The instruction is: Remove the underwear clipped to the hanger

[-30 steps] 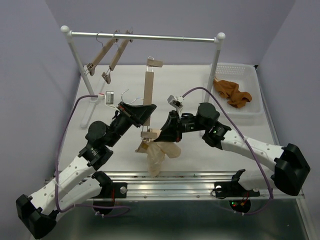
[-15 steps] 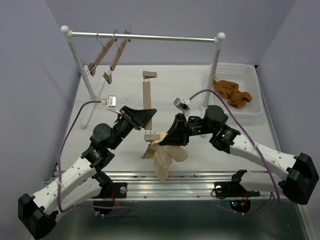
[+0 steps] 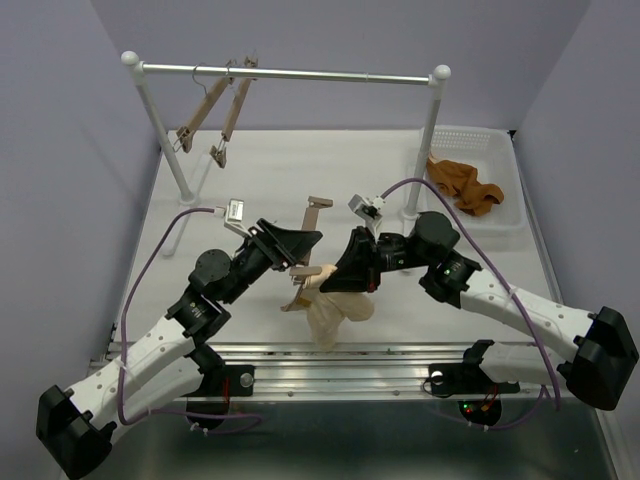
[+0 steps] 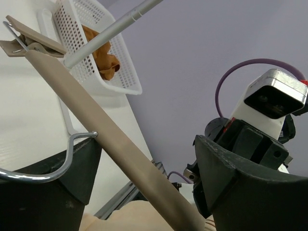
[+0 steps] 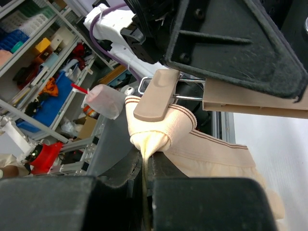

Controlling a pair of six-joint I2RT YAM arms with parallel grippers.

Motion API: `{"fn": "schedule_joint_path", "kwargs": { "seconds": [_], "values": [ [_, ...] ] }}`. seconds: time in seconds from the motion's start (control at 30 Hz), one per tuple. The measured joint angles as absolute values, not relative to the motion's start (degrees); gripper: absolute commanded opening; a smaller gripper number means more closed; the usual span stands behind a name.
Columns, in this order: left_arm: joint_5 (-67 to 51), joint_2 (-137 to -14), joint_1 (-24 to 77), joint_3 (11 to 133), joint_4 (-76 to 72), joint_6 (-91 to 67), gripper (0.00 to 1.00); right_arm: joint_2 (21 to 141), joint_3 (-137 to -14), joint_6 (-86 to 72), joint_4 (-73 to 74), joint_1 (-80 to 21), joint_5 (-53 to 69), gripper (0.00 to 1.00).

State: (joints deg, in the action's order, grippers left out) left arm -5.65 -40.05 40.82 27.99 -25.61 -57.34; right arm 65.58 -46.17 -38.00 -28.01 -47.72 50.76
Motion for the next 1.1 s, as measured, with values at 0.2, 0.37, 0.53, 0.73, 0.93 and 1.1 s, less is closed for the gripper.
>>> {"fn": "schedule_joint_path", "kwargs": {
  "seconds": [0.2, 0.37, 0.53, 0.73, 0.93, 1.1],
  "values": [
    [-5.48, -39.05, 40.82, 27.99, -22.37, -57.10, 0.99, 65.30, -44.86, -37.82, -27.90, -47.72, 49.45, 0.01],
    [-4.99, -38.83, 40.80, 27.99, -19.11, -57.17, 0.99, 65.17, -43.53, -36.56, -27.14, -47.72, 47.44, 0.01],
    [-4.43, -39.40, 40.69, 28.88, -15.00, -57.32, 0.99, 65.12, -43.38, -33.65, -23.79, -47.72, 42.96, 0.01],
    [-3.11, -40.97, 39.72, 34.87, -4.73, -57.69, 0.99, 63.59, -43.38, -30.24, -19.68, -46.59, 34.76, 0.01],
    [-2.24, -38.33, 39.03, 36.18, 0.56, -59.96, 0.99, 61.49, -43.38, -26.85, -18.37, -44.56, 29.76, 0.01],
    [-2.79, -34.98, 37.95, 34.57, 1.10, -62.26, 0.99, 61.43, -43.38, -23.88, -17.28, -43.94, 29.93, 0.01]
  ]
}}
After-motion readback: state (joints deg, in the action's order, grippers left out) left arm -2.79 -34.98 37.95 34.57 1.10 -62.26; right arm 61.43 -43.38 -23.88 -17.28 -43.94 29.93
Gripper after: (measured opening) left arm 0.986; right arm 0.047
